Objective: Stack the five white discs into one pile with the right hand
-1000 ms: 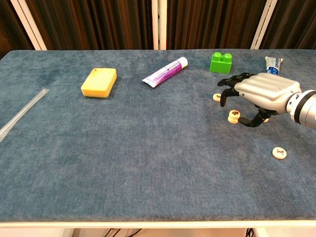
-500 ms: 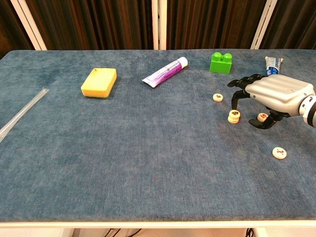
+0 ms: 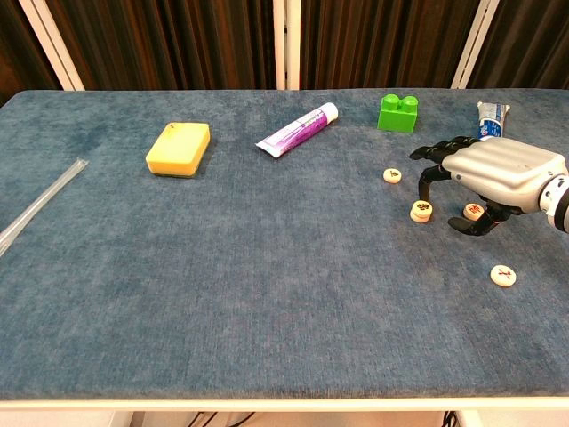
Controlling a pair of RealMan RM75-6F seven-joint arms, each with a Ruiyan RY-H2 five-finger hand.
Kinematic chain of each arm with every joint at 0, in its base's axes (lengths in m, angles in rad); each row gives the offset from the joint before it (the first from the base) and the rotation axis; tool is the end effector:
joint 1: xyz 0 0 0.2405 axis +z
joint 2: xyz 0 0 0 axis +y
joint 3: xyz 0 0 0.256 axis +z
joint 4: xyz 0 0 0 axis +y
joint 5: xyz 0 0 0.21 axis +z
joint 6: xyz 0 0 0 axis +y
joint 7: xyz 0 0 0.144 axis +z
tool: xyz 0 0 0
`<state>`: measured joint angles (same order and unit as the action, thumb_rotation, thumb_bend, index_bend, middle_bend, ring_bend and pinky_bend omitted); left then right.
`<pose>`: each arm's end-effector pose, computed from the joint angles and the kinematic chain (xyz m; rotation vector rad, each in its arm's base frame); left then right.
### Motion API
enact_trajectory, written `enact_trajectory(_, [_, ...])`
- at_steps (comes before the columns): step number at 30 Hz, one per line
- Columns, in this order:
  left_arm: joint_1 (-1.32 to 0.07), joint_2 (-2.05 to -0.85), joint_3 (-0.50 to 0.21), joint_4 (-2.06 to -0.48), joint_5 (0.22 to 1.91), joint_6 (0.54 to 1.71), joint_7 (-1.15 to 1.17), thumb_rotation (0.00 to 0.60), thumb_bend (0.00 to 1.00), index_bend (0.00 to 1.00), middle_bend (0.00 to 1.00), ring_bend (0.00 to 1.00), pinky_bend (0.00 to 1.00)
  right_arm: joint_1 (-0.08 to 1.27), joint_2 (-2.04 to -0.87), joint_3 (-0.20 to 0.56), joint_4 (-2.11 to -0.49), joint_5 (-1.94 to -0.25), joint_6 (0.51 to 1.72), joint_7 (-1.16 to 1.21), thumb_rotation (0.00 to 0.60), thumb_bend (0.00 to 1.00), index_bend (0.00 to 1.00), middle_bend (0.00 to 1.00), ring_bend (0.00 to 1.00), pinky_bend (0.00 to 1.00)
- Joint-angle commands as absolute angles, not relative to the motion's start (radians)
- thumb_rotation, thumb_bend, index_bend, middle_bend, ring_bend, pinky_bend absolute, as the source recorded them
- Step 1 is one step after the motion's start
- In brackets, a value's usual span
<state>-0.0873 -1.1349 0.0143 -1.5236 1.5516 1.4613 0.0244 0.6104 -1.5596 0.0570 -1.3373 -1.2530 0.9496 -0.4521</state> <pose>-0.3267 0.1690 0.1481 -1.5041 -0.8685 -0.8028 -0.2244 -0.3118 -0.0260 1.9750 -0.7412 0.6376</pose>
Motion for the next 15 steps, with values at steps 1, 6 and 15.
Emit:
enact_trajectory(1, [-0.087, -1.135, 0.014, -1.523, 1.552, 1.462, 0.024, 0.6, 0.02, 0.0, 0.0, 0.0, 0.0, 0.61, -1.559, 0.058, -1.339, -1.255, 0.953, -0.452, 0.6, 0.33, 0.36, 0.03, 0.0, 0.0])
enact_trajectory(6, [-0.086, -1.134, 0.014, -1.522, 1.552, 1.465, 0.02, 0.6, 0.02, 0.0, 0.0, 0.0, 0.0, 0.612, -1.551, 0.079, -1.344, -1.252, 0.968, -0.437, 0.6, 0.33, 0.35, 0.03, 0.0, 0.0])
enact_trajectory(15, [-0.091, -1.132, 0.013, -1.524, 1.554, 1.459, 0.01, 0.6, 0.02, 0.0, 0.0, 0.0, 0.0, 0.671, -1.562, 0.169, -1.311, -1.206, 0.952, -0.433, 0.6, 0.33, 0.34, 0.04, 0.0, 0.0])
